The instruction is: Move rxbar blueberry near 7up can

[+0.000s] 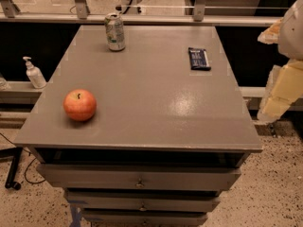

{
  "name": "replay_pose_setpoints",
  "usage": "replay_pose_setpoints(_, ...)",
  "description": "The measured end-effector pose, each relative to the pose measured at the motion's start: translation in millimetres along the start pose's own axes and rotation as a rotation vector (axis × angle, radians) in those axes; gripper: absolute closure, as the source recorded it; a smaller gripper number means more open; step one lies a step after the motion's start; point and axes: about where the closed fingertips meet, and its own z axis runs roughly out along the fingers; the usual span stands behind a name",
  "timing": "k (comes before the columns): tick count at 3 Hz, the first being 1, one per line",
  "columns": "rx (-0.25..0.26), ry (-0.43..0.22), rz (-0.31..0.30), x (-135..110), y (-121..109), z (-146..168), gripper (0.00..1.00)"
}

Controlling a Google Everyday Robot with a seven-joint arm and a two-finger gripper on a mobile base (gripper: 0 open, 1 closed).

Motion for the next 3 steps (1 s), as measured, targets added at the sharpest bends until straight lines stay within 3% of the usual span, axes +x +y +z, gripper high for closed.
replay_pose_setpoints(2, 0.013, -0.018, 0.013, 2, -8, 4, 0.0)
replay_pose_setpoints(3, 0.056, -0.078, 0.062, 10, -37, 16, 0.0)
